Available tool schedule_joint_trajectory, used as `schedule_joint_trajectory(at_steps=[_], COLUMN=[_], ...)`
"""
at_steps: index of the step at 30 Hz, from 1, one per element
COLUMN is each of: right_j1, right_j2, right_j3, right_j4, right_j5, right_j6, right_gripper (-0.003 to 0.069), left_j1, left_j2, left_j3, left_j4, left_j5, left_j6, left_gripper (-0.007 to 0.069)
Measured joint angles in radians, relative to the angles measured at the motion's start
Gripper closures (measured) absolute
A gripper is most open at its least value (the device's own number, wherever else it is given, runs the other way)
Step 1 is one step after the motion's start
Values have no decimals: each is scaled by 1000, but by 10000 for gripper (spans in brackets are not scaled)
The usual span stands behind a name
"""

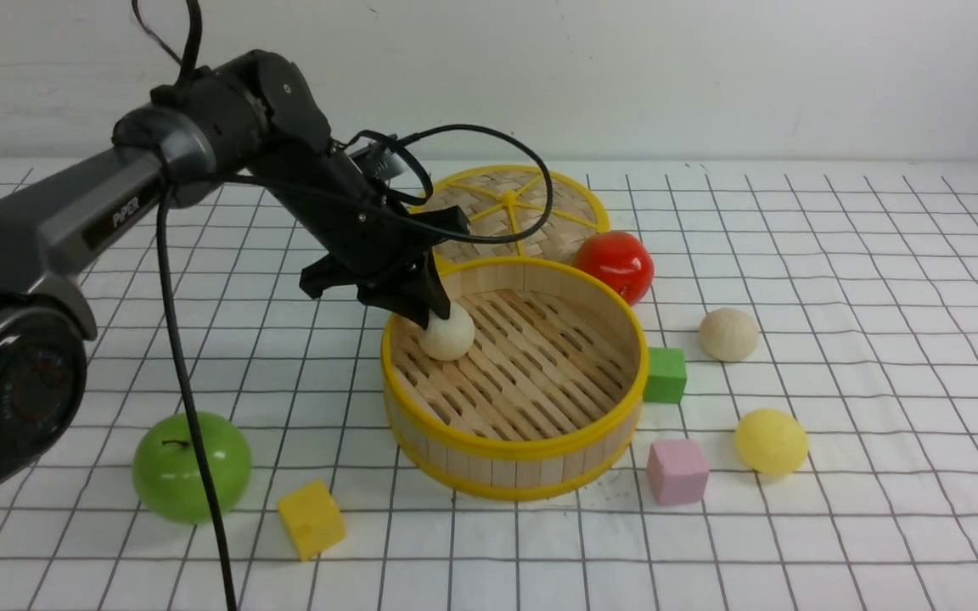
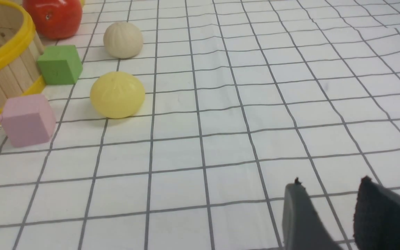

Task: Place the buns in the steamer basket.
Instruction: Use the left arm to put the steamed stuffed bun into the steamer, then use the right arm to grab a steamed stuffed bun

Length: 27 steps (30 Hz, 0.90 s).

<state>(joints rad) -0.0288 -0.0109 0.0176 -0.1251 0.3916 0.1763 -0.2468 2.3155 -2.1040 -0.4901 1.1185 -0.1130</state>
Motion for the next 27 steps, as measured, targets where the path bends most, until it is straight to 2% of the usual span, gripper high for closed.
schedule_joint_trajectory(at_steps=[4, 7, 9, 21, 27], right_j1=[0, 0, 0, 0, 0], right_j2=[0, 0, 0, 0, 0], right_j3=[0, 0, 0, 0, 0], right_j4=[0, 0, 0, -1, -1], right_j5=[0, 0, 0, 0, 0], right_j6=[0, 0, 0, 0, 0], right_gripper=[418, 418, 418, 418, 418], left_j1=[0, 2, 5, 7, 7], left_j2=[-17, -64, -110, -582, -904], left_j3=[0, -3, -17, -29, 152], left_j4=[24, 88, 136, 227, 349], left_j5=[38, 77, 103, 118, 118], left_j6=[1, 1, 1, -10, 4], left_gripper=[310, 246, 228, 219, 232])
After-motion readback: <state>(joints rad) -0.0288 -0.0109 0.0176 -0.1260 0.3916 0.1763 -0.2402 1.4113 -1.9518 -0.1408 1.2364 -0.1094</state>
